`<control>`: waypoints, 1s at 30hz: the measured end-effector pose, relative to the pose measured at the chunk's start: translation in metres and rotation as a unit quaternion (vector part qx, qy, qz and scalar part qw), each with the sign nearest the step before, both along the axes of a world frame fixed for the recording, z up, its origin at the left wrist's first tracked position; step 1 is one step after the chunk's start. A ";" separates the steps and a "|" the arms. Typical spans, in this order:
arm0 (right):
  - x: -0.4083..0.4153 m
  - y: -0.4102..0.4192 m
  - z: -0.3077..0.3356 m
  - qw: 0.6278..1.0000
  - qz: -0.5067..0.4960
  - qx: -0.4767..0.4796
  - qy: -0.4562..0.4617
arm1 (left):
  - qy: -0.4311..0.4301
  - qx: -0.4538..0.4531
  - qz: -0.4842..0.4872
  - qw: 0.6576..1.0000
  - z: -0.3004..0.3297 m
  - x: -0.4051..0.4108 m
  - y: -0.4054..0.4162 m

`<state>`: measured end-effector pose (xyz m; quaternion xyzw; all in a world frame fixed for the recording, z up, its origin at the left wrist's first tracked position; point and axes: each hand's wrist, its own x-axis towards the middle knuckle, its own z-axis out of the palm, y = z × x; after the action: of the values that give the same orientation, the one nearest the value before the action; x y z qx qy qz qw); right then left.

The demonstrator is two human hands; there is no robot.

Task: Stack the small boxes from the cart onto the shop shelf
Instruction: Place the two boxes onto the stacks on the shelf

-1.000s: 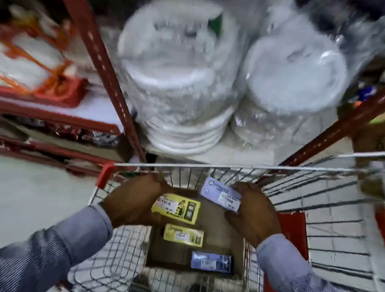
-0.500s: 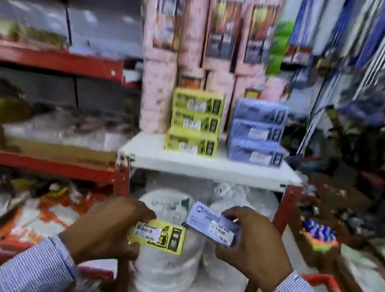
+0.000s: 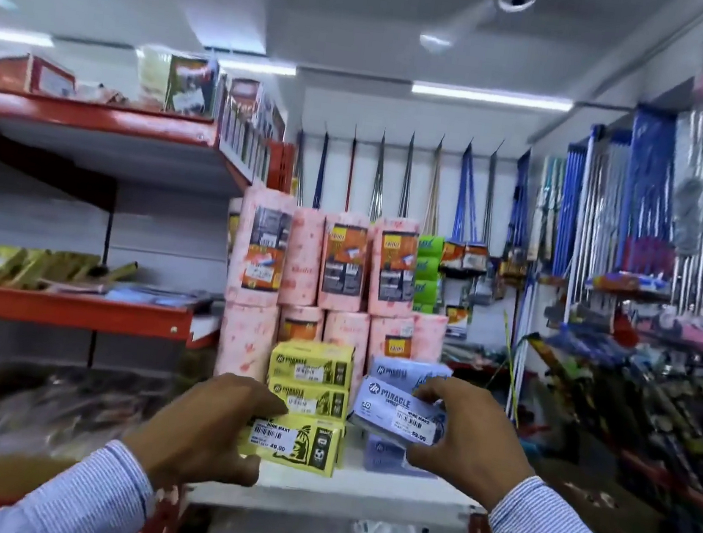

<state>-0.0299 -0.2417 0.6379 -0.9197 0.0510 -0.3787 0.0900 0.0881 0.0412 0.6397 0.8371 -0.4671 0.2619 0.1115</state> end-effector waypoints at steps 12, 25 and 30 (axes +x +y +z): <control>0.064 -0.036 -0.002 0.999 -0.036 -0.026 0.027 | 0.009 -0.039 0.039 0.998 -0.010 0.091 -0.066; 0.091 -0.058 -0.029 0.995 -0.051 -0.067 0.057 | 0.033 -0.048 0.025 0.998 -0.030 0.114 -0.073; 0.091 -0.057 -0.034 0.994 -0.057 -0.069 0.059 | 0.043 -0.053 0.025 0.997 -0.034 0.113 -0.073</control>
<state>0.0610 -0.2984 0.6042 -0.9399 0.0823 -0.3313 0.0020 0.2011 -0.0319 0.6061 0.8521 -0.4261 0.2529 0.1686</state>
